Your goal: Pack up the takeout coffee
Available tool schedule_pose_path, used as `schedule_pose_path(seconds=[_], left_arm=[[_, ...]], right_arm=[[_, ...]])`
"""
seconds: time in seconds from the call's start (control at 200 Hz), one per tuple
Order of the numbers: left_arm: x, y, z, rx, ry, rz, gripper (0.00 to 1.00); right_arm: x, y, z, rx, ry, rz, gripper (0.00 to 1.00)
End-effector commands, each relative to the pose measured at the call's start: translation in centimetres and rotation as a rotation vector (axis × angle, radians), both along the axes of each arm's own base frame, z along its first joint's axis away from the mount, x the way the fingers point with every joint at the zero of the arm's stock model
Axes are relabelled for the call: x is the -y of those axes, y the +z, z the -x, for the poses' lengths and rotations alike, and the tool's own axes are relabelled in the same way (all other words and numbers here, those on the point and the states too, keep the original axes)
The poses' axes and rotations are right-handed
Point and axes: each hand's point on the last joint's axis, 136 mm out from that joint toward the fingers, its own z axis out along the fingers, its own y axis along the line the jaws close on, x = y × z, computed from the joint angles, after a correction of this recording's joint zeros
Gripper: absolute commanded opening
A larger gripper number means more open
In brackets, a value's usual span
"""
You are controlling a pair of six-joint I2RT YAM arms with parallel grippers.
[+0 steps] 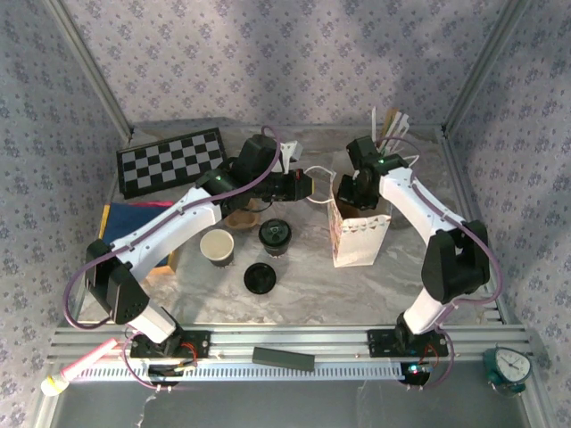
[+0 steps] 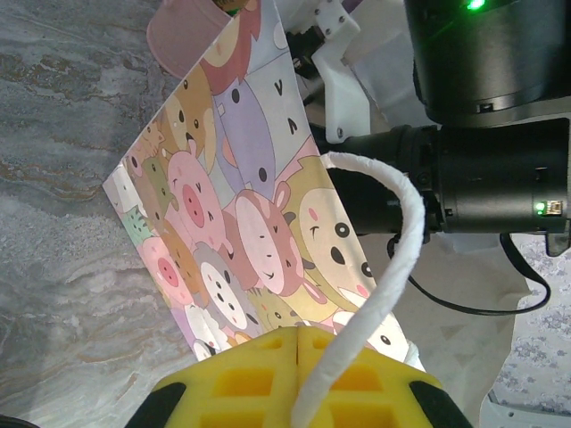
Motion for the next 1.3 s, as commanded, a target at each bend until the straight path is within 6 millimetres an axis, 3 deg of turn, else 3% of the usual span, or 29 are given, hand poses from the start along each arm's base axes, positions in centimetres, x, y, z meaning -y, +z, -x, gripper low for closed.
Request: schedule_pose_path(seconds=[0.0,0.49,1.294], left_arm=[[0.0,0.5,0.1,0.01,-0.014,0.004,0.0],[0.0,0.5,0.1,0.013,-0.014,0.002,0.0],[0.0,0.4,0.1,0.012,-0.013,0.001,0.0]], right_arm=[[-0.2,-1.2,0.4,-0.035,0.007,0.016,0.0],[0.0,-3.1,1.0,-0.068,0.018,0.053,0.0],[0.5,-4.4,1.6,-0.092,0.018,0.071,0.0]])
